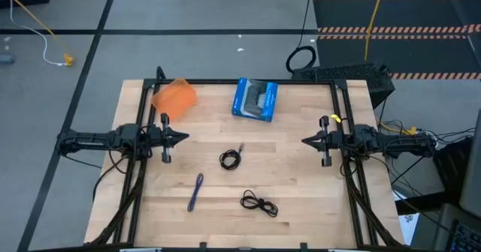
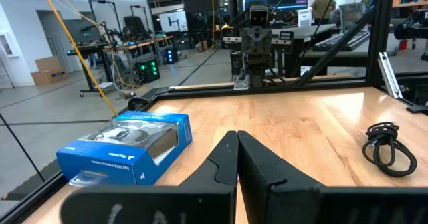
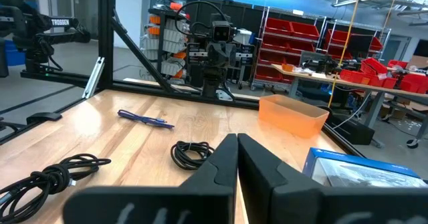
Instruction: Pick and place USB-C Cables
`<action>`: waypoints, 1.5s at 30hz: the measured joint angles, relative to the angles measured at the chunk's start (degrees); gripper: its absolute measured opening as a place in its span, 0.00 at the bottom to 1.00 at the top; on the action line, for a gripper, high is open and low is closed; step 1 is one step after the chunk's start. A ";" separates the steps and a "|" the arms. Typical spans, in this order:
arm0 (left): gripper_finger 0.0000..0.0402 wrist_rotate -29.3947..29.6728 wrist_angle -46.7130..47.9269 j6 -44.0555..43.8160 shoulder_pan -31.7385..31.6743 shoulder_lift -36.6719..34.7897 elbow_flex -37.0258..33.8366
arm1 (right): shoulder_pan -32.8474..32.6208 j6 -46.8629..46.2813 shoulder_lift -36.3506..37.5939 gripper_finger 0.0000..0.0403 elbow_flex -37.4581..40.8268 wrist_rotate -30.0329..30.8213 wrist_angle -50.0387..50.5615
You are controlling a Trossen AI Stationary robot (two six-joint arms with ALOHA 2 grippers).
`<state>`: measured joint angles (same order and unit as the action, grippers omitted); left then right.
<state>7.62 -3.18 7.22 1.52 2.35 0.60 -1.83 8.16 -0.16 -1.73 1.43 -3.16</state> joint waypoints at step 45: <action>0.01 -0.02 0.00 0.00 0.02 0.00 0.02 | 0.02 -2.80 -17.86 0.00 -36.26 -0.20 17.19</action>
<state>7.60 -3.18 7.22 1.54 2.35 0.62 -1.80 5.36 -18.02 -37.99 1.23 14.02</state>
